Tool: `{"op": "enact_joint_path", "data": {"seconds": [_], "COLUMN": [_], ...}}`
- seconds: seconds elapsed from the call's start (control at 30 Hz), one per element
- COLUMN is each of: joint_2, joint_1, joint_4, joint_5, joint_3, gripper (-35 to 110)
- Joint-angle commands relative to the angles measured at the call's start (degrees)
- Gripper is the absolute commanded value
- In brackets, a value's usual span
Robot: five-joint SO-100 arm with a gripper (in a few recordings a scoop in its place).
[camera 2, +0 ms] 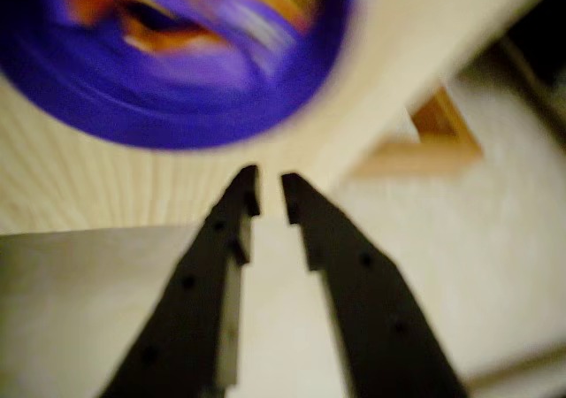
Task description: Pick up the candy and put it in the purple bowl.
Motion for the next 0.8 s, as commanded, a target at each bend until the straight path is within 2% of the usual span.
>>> {"op": "enact_joint_path", "data": {"seconds": [0.0,0.17,0.77], "joint_2": [15.29,29.53,64.86], "joint_1": [1.32,2.99,3.34], "joint_4": [-3.60,-11.16,-21.62], "joint_5": [5.45,12.57,19.25], "joint_3": [5.54,20.48,57.74], "gripper": [0,0,0]}}
